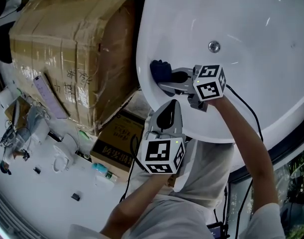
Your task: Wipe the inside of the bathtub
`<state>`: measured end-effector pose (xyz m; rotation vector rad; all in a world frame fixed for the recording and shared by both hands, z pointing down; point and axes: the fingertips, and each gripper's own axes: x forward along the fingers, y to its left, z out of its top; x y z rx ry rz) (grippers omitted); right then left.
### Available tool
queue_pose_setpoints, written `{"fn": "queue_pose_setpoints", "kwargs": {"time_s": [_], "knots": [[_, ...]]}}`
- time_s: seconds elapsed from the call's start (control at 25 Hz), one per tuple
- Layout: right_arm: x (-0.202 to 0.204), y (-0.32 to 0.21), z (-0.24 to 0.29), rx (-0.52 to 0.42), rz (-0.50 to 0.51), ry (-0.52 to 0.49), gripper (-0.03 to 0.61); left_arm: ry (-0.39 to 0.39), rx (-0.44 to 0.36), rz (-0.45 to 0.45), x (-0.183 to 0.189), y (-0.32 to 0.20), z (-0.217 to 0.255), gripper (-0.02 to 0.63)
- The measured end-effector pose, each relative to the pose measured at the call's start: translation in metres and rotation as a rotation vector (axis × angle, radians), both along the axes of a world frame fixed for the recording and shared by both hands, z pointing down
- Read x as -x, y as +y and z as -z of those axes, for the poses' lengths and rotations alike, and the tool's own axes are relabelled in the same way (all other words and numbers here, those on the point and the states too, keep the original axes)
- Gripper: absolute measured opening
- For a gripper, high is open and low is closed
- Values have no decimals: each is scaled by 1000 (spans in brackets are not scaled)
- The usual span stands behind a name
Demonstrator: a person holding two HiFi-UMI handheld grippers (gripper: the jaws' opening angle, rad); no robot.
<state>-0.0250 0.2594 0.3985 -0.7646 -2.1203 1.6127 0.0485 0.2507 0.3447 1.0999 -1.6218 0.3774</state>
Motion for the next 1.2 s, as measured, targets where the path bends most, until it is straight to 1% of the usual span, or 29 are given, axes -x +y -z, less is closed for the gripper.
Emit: {"fn": "queue_pose_setpoints", "kwargs": {"time_s": [0.08, 0.12, 0.24, 0.4, 0.6, 0.72, 1.0, 1.2], "knots": [[-2, -3, 2, 33, 13, -20, 44, 3, 6, 2, -2, -1, -3, -5], [-4, -6, 0, 29, 11, -20, 44, 7, 9, 0, -5, -2, -5, -5], [-12, -17, -10, -17, 3, -7, 44, 18, 15, -7, -13, -7, -8, -5], [-18, -40, -33, -92, -12, 38, 44, 35, 13, -3, -19, -19, -8, -5], [-27, -59, -89, -183, -66, 140, 44, 57, 12, 22, -23, -16, -29, -5], [-35, -65, -120, -235, -79, 200, 46, 80, 18, 47, -30, -11, -38, -5], [-54, -90, -176, -373, -18, 318, 49, 130, 17, 93, -42, -22, -43, -3], [-76, -89, -227, -462, 13, 416, 49, 169, 34, 135, -55, -4, -54, -3]]}}
